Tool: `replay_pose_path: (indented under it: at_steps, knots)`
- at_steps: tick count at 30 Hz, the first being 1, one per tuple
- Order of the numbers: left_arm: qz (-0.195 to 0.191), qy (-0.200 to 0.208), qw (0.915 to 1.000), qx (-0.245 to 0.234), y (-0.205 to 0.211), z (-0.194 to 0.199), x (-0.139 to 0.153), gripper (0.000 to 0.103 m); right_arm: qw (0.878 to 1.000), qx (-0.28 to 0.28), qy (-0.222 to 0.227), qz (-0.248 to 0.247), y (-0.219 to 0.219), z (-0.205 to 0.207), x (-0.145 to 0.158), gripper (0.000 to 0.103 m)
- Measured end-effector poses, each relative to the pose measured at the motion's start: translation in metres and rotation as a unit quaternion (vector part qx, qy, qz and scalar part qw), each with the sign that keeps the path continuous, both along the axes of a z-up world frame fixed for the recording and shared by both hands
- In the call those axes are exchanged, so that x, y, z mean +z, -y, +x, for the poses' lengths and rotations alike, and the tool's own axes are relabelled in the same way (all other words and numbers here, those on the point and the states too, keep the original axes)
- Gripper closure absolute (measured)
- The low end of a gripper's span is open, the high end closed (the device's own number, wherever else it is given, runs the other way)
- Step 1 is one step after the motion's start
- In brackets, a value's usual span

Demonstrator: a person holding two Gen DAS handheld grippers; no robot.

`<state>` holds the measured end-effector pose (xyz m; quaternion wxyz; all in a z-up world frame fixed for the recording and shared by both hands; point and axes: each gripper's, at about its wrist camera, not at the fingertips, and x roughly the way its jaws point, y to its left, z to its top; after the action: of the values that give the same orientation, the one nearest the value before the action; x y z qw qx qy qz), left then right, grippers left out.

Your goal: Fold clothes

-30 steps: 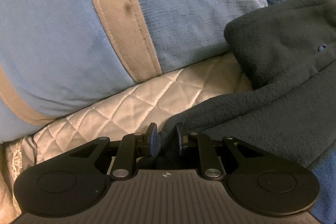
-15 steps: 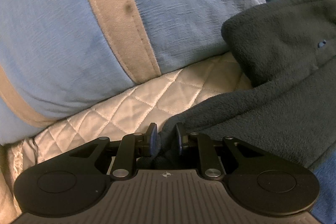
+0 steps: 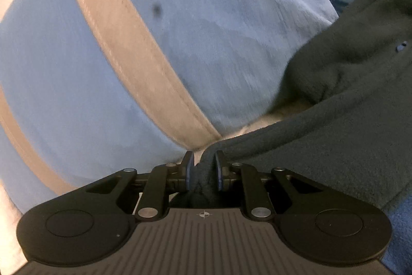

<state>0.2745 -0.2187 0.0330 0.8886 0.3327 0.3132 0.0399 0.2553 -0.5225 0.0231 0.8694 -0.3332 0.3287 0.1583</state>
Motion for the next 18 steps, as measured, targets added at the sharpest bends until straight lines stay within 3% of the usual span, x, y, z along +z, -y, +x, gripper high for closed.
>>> replay_pose_path:
  at_steps: [3,5,6,7,8,9,10,11,12,14,18]
  knots:
    - [-0.016,-0.004,0.9998,0.01,0.001,0.007,-0.001,0.083,1.0,-0.013,0.008,-0.013,-0.006,-0.001,-0.007,0.088]
    - [-0.048,-0.008,0.9984,0.026,-0.002,0.006,0.003,0.079,0.999,-0.011,0.004,-0.033,-0.012,-0.006,-0.015,0.058]
    - [-0.065,-0.01,0.9972,0.035,-0.003,0.005,0.006,0.076,0.999,-0.009,0.006,-0.047,-0.013,-0.01,-0.017,0.056]
    - [-0.074,-0.003,0.9966,0.036,-0.003,0.001,0.01,0.073,0.998,-0.007,0.009,-0.058,-0.014,-0.015,-0.018,0.047]
    - [-0.074,0.007,0.9966,0.037,-0.003,-0.004,0.015,0.063,0.998,-0.01,0.012,-0.064,-0.013,-0.019,-0.016,0.033]
    - [-0.073,0.02,0.9963,0.04,-0.003,-0.011,0.021,0.05,0.998,-0.017,0.016,-0.065,-0.012,-0.024,-0.012,0.026]
    - [-0.079,0.035,0.9954,0.042,-0.004,-0.018,0.028,0.043,0.998,-0.027,0.012,-0.053,-0.008,-0.029,-0.004,0.019]
    - [-0.093,0.049,0.9936,0.042,-0.006,-0.027,0.037,0.032,0.999,-0.035,0.005,-0.031,-0.004,-0.034,0.005,0.018]
    - [-0.108,0.062,0.9914,0.041,-0.008,-0.036,0.046,0.028,0.999,-0.042,-0.001,-0.007,0.001,-0.04,0.015,0.017]
    - [-0.134,0.081,0.9867,0.042,-0.011,-0.054,0.063,0.028,0.998,-0.054,0.002,0.028,0.01,-0.055,0.036,0.008]
    - [-0.171,0.087,0.9803,0.045,-0.013,-0.088,0.09,0.028,0.996,-0.049,0.033,0.069,0.023,-0.099,0.078,0.003]
